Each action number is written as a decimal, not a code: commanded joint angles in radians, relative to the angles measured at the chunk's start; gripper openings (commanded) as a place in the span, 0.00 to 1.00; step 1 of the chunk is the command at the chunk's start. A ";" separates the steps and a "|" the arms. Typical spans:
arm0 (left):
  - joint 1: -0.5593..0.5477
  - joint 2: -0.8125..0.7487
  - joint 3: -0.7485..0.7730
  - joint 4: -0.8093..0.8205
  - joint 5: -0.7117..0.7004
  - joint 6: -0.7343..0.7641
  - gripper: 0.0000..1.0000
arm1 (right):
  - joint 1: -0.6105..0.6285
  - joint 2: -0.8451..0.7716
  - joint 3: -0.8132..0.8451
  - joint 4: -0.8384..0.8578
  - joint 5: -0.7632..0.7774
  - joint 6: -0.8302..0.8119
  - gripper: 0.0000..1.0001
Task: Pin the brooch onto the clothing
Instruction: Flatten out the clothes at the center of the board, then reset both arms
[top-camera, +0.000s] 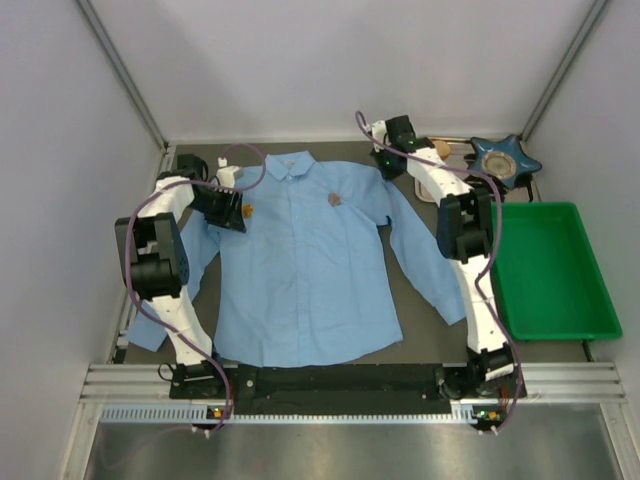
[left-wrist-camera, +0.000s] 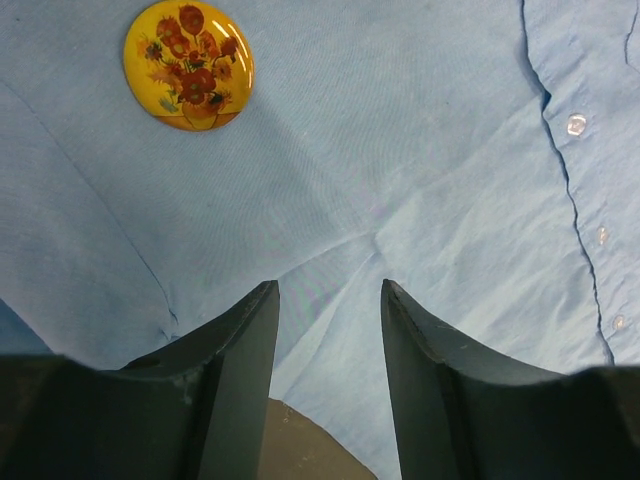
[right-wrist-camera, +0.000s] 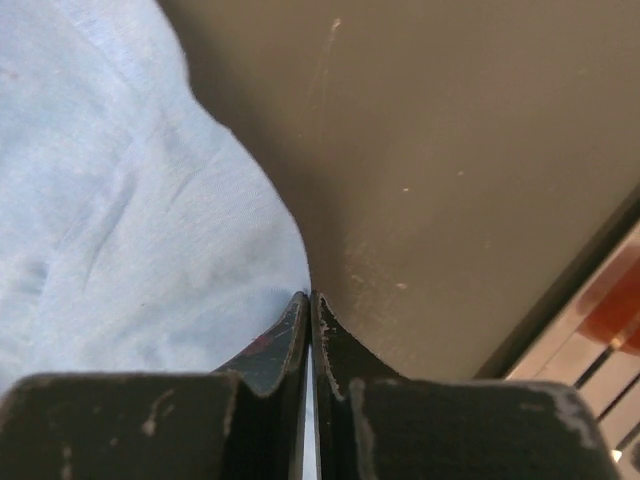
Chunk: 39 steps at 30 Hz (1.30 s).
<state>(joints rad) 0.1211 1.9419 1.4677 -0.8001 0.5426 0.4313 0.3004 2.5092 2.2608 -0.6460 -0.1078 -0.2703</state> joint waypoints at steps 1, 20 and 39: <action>-0.003 -0.003 0.014 0.005 -0.009 -0.009 0.51 | 0.011 0.019 0.066 0.055 0.155 -0.029 0.00; 0.000 -0.023 0.002 0.102 -0.055 -0.069 0.52 | 0.008 -0.016 -0.001 0.250 0.269 0.028 0.59; -0.031 -0.296 0.079 0.403 -0.190 -0.233 0.98 | 0.042 -0.646 -0.399 0.283 0.047 0.008 0.99</action>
<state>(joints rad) 0.1188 1.6787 1.5066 -0.4465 0.3927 0.2531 0.3286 2.0956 2.0155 -0.3855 0.0616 -0.2539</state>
